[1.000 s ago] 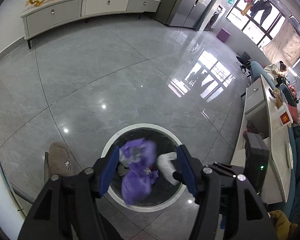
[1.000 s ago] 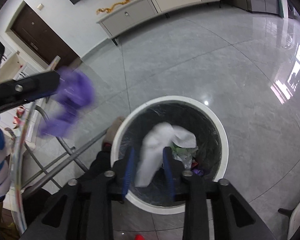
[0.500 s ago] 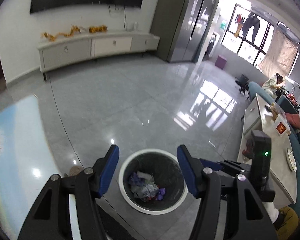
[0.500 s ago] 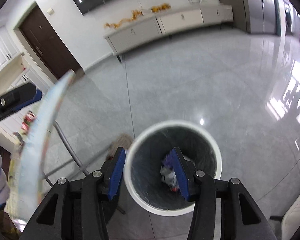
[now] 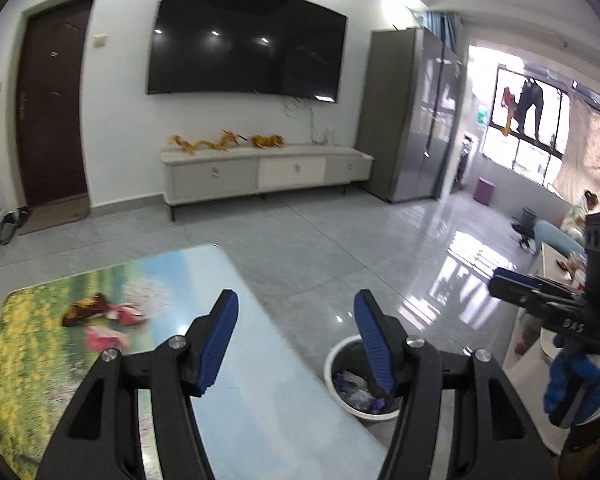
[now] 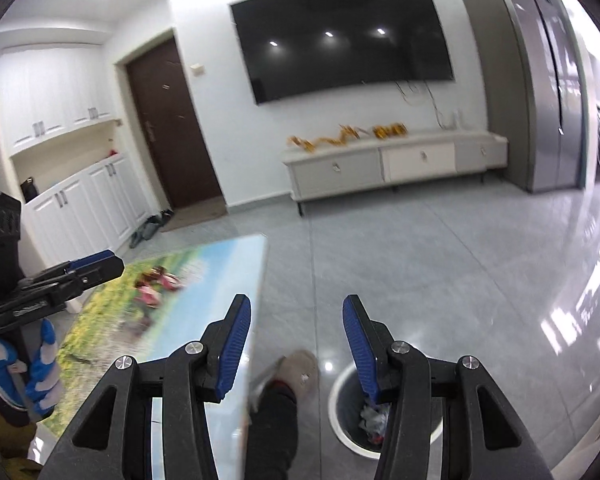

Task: Collect trash
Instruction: 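Move both open tools back over the table trash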

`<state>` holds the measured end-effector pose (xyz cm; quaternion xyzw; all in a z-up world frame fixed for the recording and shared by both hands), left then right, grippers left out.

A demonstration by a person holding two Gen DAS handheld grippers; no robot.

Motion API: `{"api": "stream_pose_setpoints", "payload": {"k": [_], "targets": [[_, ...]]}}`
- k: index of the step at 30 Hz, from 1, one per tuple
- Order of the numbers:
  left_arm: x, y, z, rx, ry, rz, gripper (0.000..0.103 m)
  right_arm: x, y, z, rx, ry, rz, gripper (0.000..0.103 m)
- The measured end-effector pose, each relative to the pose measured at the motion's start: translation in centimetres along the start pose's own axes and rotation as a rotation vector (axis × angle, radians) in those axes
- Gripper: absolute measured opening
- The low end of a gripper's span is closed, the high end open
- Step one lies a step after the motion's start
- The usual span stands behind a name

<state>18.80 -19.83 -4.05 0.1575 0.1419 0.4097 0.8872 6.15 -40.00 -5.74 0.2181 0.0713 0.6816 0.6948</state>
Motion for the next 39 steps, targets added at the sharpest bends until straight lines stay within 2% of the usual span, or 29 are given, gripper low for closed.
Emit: {"api": "stream_pose_setpoints", "payload": {"k": [2,5,6,12,18,22,27,32,39], "targets": [[2.1,2.7,0.5,-0.041,0.019,0.041,0.06,1.8,1.2,0.8,-0.028,0.025,0.019,0.046],[4.8,6.1,1.2,-0.088,0.03,0.107,0.073,4.2,2.5,1.7,-0.065,0.063,0.046,0.048],[5.7,7.2,1.4,-0.1,0.029,0.128,0.074,4.9,2.9,1.9,-0.076,0.073,0.054,0.05],[9.4,12.0,2.2,-0.151,0.034,0.232,0.074,7.8,4.3,3.0,-0.142,0.098,0.125,0.053],[11.1,13.3,1.9,-0.147,0.041,0.291,0.074,9.3,4.4,4.2,-0.179,0.113,0.177,0.055],[12.3,12.1,0.6,-0.107,0.066,0.307,0.074,10.1,3.5,4.2,-0.171,0.124,0.2,0.055],[14.2,7.8,-2.3,-0.019,0.094,0.297,0.074,9.7,1.3,3.3,-0.124,0.113,0.208,0.055],[15.9,3.0,-5.7,0.073,0.132,0.279,0.074,8.6,-3.2,2.4,-0.039,0.087,0.185,0.056],[19.2,-2.5,-8.5,0.164,0.161,0.284,0.074,7.7,-9.3,1.5,0.06,0.076,0.169,0.056]]}}
Point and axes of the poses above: each gripper's, at about its wrist camera, not at the fingertips, and y roughly against the way its jaws point, x to its left, z to its top, the point moved 5 cm from there along -y, roughly the way its jaws point, and after that the axes turned 5 degrees about -x, right-handed, at the moved point
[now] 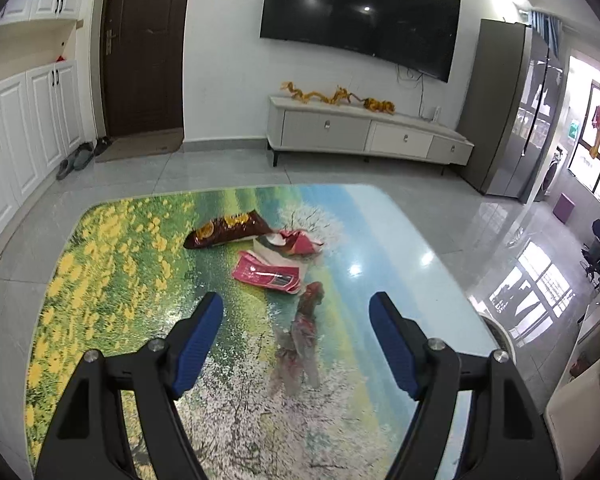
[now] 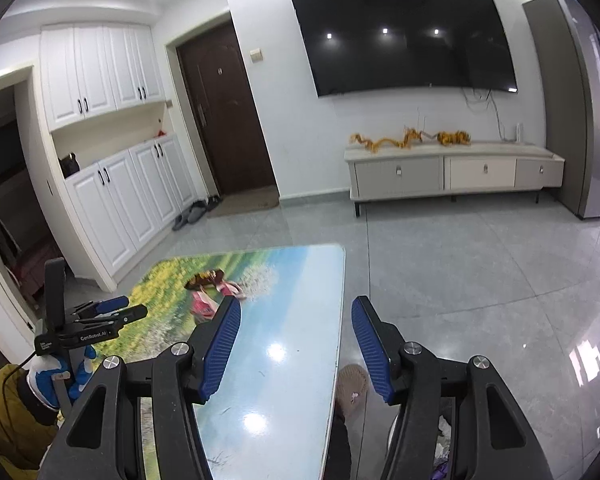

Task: Collect trash
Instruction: 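Grasp the clear plastic bag with the left tool while the right tool grasps the pink wrapper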

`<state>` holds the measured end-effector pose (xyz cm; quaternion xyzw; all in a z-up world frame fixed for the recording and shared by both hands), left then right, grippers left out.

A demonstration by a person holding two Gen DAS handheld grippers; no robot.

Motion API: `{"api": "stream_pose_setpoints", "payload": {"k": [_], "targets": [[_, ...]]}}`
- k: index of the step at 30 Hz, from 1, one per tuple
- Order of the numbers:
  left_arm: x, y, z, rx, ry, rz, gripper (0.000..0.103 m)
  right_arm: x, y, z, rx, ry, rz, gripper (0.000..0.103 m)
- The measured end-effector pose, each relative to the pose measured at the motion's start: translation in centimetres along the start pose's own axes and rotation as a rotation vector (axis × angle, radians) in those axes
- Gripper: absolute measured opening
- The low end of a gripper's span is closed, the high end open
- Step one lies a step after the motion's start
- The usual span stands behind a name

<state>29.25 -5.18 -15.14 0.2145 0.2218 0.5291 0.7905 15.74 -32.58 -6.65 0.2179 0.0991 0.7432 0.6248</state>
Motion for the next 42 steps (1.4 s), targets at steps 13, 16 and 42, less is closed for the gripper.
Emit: {"api": "stream_pose_setpoints", "payload": {"k": [13,16,42], "targets": [[1.5,-7.2,-2.5,0.129,0.014,-0.08,0.067,2.5,-13.5,-4.5,0.224,0.066,0.097,0.056],[0.5,-8.1,-2.6,0.144,-0.005,-0.112,0.062,3.3,-15.6,-4.9,0.251,0.091,0.122,0.056],[10.1,-5.0,-5.3,0.09,0.224,-0.054,0.013,17.4,-29.6,-9.2,0.388,0.475,0.305,0.056]]}}
Point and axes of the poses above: each gripper's, at about its wrist camera, not at the fingertips, and y roughly against the way its jaws point, x to its left, z to its top, the point moved 5 cm from there along -y, roughly the way its jaws point, and after that the axes turned 5 degrees about -x, right-handed, at the moved point
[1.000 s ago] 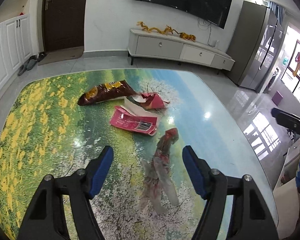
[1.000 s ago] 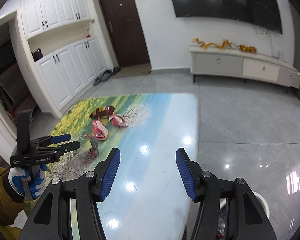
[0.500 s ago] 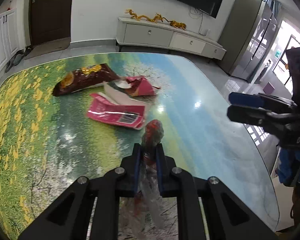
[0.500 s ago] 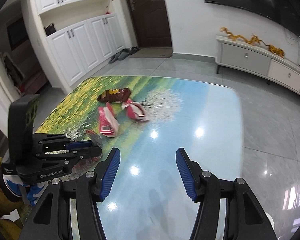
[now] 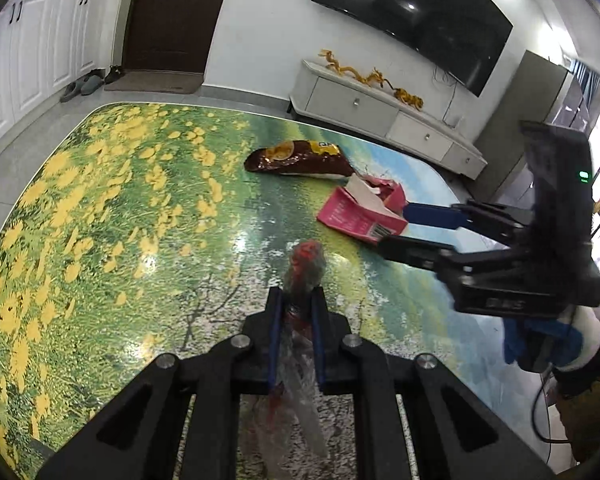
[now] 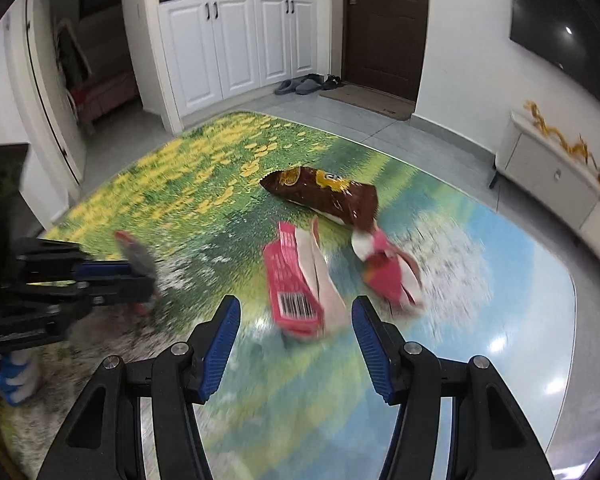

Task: Collect trash
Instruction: 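Grasp the clear plastic bag with the left tool while the right tool grasps the pink wrapper, then carry both items over the bin and open both tools to drop them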

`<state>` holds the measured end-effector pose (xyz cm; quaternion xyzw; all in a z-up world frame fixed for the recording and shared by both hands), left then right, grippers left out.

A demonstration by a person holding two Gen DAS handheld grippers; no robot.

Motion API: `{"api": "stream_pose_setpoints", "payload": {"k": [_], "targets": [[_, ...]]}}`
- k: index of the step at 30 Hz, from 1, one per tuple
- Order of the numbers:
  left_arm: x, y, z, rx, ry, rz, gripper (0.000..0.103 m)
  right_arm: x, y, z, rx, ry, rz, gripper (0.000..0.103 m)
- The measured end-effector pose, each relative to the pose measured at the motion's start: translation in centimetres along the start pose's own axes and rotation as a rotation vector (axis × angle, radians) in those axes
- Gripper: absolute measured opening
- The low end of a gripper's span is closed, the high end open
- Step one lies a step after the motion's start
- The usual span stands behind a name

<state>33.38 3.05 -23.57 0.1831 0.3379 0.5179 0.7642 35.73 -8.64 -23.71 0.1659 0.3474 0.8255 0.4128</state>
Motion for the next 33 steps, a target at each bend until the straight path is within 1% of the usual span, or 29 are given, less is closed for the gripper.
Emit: {"api": "stream_pose_setpoints", "payload": {"k": [3,7,8,9,10,12,15,19,23,27,33], "targets": [[0.1,0.0,0.0,-0.003,0.008,-0.011,0.013,-0.1,-1.7,0.3,0.019,0.028,-0.035,0.057],[0.2,0.0,-0.2,-0.004,0.011,-0.024,0.013,-0.5,-3.2,0.1,0.05,0.031,-0.044,0.056],[0.1,0.0,-0.1,-0.007,0.012,-0.024,0.013,-0.5,-3.4,-0.1,0.055,0.033,-0.047,0.052],[0.1,0.0,-0.1,-0.01,0.013,-0.022,0.013,-0.5,-3.3,-0.1,0.049,0.028,-0.039,0.04],[0.1,0.1,-0.1,-0.013,0.013,-0.02,0.013,-0.4,-3.3,0.0,0.047,0.024,-0.034,0.034],[0.0,0.5,-0.3,-0.017,0.016,-0.021,0.013,-0.1,-3.0,-0.2,0.045,0.03,-0.043,0.03],[-0.4,1.5,-0.6,-0.025,0.016,-0.022,0.013,0.6,-2.1,-0.9,0.049,0.029,-0.031,0.03],[-1.4,3.0,-1.0,-0.037,0.0,-0.011,0.013,1.4,0.1,-1.9,0.043,-0.007,-0.007,0.029],[-2.9,5.4,-1.1,-0.067,-0.034,0.012,0.013,2.4,3.5,-3.0,0.023,-0.045,0.012,0.029],[-4.4,7.7,-1.3,-0.093,-0.058,0.02,0.013,3.8,7.5,-3.9,-0.003,-0.056,0.004,0.029],[-7.6,11.4,-1.9,-0.154,-0.149,0.067,0.013,5.7,13.1,-4.8,-0.066,-0.067,-0.024,0.029]]}}
Point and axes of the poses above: each gripper's, at about its wrist camera, not at the fingertips, and y roughly against the way its jaws point, x to its left, z to its top, the point moved 5 cm from there along -y, roughly the way its jaws point, and after that the axes turned 5 degrees about -x, right-handed, at the moved point
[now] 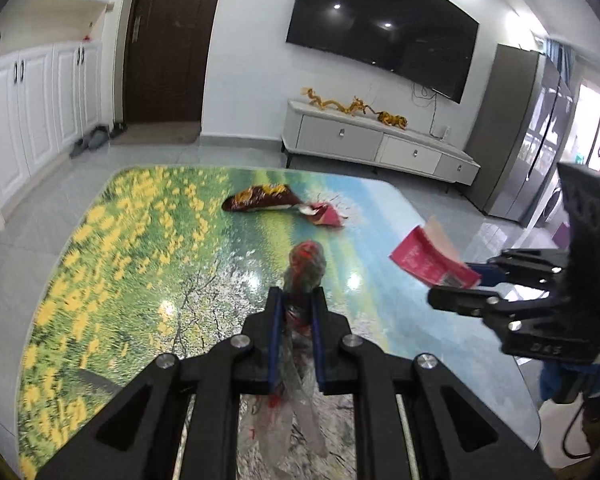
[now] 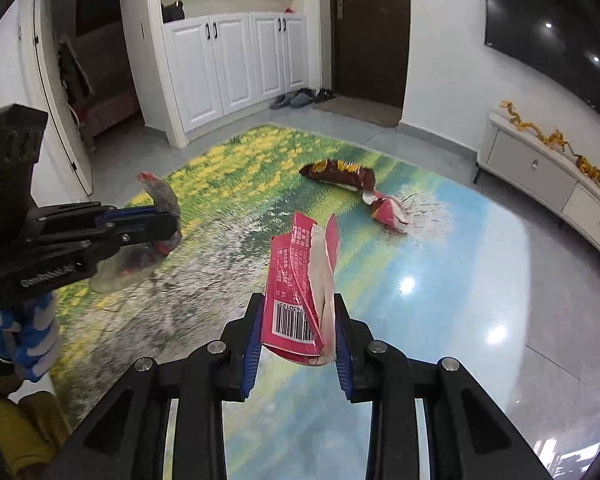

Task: Collect trash
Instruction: 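Carry both items over the bin and open both tools to drop them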

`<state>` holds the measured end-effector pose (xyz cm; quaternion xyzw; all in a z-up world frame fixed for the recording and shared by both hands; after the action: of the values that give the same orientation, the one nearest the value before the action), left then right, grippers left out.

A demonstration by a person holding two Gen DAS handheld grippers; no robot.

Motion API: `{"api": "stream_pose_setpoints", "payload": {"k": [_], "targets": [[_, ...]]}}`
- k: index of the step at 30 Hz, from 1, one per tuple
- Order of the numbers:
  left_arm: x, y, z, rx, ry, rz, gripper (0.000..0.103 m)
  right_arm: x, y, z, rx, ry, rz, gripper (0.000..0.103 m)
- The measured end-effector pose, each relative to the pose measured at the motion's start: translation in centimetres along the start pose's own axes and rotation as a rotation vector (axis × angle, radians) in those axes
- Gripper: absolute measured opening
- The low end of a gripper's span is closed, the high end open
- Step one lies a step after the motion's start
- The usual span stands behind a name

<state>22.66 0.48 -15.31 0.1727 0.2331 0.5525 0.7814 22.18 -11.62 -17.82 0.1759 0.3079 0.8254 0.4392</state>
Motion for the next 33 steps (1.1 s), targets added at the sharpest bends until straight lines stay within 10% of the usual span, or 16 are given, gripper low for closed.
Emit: {"api": "stream_pose_setpoints", "payload": {"k": [21,33], "targets": [[-9.6,6.2,1.1,-0.102,-0.274,0.118,0.013,-2.6,9.7,-5.1,-0.147,-0.122,-0.049,0.029],[-20.1,1.2,1.2,-0.014,-0.472,-0.002,0.013,-12.1,14.1,-12.2,-0.2,-0.311,-0.182,0.029]]}}
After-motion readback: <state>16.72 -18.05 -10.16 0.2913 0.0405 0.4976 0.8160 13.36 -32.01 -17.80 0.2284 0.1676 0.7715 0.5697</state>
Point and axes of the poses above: each gripper's, at about its wrist camera, not at the fingertips, and y roughly against the way its jaws point, x to its left, z to its top, the point moved 5 cm from there along -y, roughly the way its jaws point, and after that the axes turned 5 degrees about -x, right-handed, at the moved point
